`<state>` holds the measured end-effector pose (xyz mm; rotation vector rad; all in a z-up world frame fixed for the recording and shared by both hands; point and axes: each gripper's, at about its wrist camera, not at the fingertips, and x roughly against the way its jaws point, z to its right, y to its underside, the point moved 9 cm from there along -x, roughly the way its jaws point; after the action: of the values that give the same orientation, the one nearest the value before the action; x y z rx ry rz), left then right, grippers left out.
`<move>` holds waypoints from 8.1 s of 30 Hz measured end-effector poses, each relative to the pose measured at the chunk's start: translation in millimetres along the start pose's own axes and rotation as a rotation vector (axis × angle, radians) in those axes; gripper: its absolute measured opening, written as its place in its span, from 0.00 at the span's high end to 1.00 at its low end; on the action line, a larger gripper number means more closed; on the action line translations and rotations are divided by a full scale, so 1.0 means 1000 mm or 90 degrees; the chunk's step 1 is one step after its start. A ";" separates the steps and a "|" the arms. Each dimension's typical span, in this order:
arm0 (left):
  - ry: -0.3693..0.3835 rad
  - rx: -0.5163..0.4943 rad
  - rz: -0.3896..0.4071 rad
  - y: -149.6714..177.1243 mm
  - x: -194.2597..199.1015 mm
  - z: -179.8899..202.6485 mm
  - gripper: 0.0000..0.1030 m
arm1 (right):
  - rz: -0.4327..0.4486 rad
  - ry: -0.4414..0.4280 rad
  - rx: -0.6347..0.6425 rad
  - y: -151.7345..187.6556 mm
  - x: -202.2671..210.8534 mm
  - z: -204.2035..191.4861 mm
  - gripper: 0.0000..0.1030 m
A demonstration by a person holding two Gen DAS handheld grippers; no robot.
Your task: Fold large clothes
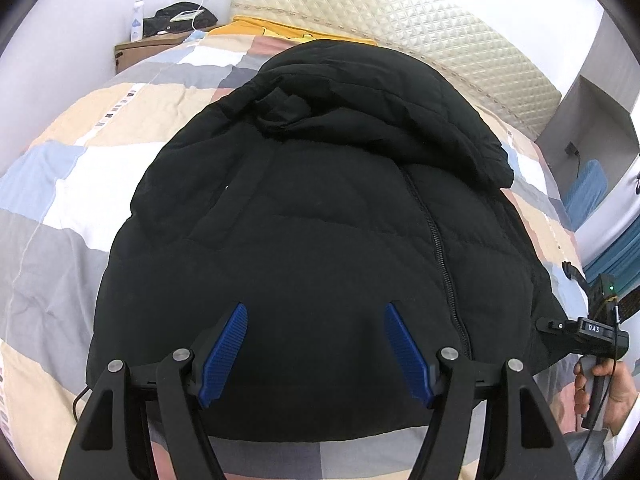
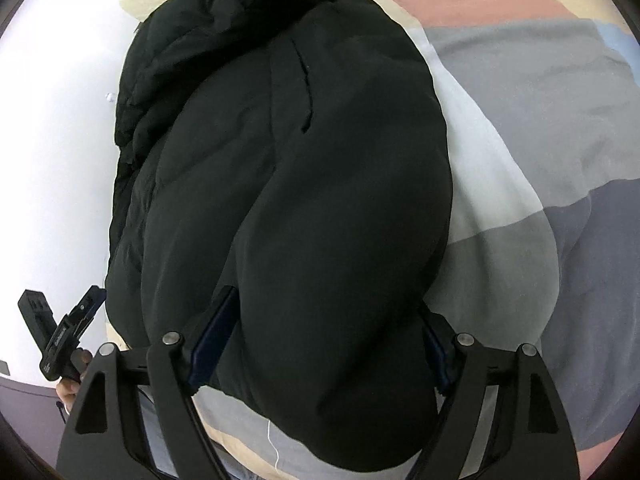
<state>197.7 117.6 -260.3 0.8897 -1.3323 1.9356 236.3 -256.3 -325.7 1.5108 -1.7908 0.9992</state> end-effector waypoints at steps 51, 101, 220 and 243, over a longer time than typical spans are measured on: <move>0.159 0.263 -0.261 0.009 -0.073 -0.129 0.06 | -0.005 -0.079 -0.064 0.001 0.010 0.007 0.42; 0.340 0.213 0.013 0.028 0.316 -0.085 0.94 | 0.292 -0.288 0.098 0.143 0.289 -0.144 0.85; -0.080 -0.176 0.050 -0.149 -0.102 0.093 0.20 | 0.254 0.203 0.214 -0.173 -0.039 -0.150 0.01; -0.090 -0.135 0.115 -0.133 -0.040 0.019 0.21 | 0.318 0.169 0.230 -0.127 0.012 -0.130 0.01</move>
<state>329.6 135.1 -217.5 0.8386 -1.7175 1.8460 354.3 -163.6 -223.1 1.0615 -1.8996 1.7578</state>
